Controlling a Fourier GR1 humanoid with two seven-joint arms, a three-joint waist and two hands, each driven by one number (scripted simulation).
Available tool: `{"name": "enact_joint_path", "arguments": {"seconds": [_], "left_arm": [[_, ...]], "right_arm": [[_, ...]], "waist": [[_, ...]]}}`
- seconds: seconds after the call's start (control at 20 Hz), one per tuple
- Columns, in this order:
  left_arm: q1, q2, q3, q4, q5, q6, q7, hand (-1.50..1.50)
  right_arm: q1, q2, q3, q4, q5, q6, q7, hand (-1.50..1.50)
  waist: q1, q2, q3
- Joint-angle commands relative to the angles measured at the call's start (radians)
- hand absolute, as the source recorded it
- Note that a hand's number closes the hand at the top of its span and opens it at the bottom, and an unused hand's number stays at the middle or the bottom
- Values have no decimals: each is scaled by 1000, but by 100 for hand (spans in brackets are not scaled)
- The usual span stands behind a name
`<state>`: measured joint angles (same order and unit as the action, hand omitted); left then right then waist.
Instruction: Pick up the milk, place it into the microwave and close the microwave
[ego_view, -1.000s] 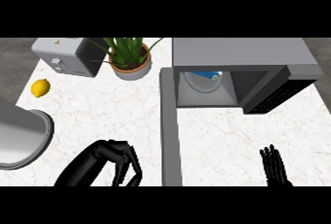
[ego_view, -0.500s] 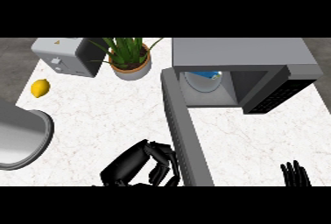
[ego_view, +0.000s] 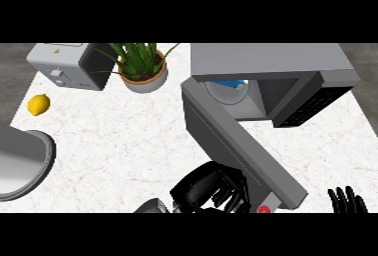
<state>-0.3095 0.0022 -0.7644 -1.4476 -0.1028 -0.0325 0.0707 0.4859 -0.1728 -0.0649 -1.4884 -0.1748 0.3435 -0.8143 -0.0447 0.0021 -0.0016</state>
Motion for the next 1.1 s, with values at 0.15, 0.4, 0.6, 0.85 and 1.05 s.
{"name": "enact_joint_path", "arguments": {"seconds": [0.15,0.4,0.6,0.85,1.05], "left_arm": [[-182,-2,-205,170,170,249,67,150],[-276,-2,-180,263,323,373,-49,150],[-303,-2,-143,280,412,428,-153,-150],[-377,-2,-94,337,485,541,-202,-150],[-435,-2,-54,394,552,579,-242,150]], "right_arm": [[-6,-50,33,-162,-70,88,46,-150],[7,-71,48,-237,-102,88,79,-150],[21,-82,67,-313,-123,89,102,-150],[58,-108,84,-363,-152,111,134,-150],[50,-125,104,-403,-176,122,176,-150]], "waist": [[-45,7,0],[-95,20,-2],[-139,31,-5],[-171,32,-4],[-191,46,-4]]}}
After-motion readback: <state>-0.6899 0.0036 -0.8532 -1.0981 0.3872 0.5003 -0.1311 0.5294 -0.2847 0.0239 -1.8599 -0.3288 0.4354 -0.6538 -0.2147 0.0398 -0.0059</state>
